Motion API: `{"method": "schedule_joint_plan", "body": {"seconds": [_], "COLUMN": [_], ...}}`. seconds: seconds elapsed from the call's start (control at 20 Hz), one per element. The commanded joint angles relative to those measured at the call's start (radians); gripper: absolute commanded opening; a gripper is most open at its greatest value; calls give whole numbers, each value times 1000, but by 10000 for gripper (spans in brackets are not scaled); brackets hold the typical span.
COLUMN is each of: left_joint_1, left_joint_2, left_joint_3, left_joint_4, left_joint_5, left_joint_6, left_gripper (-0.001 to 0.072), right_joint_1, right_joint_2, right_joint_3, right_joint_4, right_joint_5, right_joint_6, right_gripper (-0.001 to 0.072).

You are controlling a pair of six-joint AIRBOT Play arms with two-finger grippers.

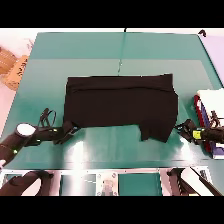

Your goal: Fold the shirts.

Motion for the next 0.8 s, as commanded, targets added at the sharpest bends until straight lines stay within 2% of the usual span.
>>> {"method": "schedule_joint_plan", "body": {"seconds": [0.0,0.1,0.3,0.35,0.4,0.45,0.5,0.55,0.6,0.65,0.7,0.75], "left_joint_1": [-139,-171,-172,-172,-172,-172,-172,-172,-172,-172,-172,-172], "left_joint_2": [3,3,-47,-67,-80,-80,-80,-80,-80,-80,-80,-80], "left_joint_3": [-40,-40,-37,-38,-38,-38,-33,-24,-10,5,26,51], "left_joint_4": [-129,-150,-195,-216,-222,-222,-222,-219,-218,-213,-204,-180], "left_joint_5": [401,536,555,543,528,521,517,507,486,464,436,405], "left_joint_6": [-52,-70,-92,-92,-91,-90,-90,-79,-57,-23,16,32], "left_gripper": [706,688,687,636,392,206,99,22,23,23,22,22], "right_joint_1": [5,43,137,148,150,150,150,150,150,150,150,149], "right_joint_2": [-10,-31,-108,-125,-135,-139,-138,-138,-138,-138,-138,-138], "right_joint_3": [-66,-83,-84,-84,-84,-84,-83,-82,-81,-77,-68,-55], "right_joint_4": [71,87,136,148,150,149,150,150,150,150,147,147], "right_joint_5": [-73,-95,-122,-125,-124,-123,-122,-114,-103,-84,-62,-41], "right_joint_6": [-2,-5,-5,-6,-10,-14,-19,-20,-21,-30,-35,-35], "right_gripper": [404,404,402,400,400,399,398,381,303,137,41,18]}}
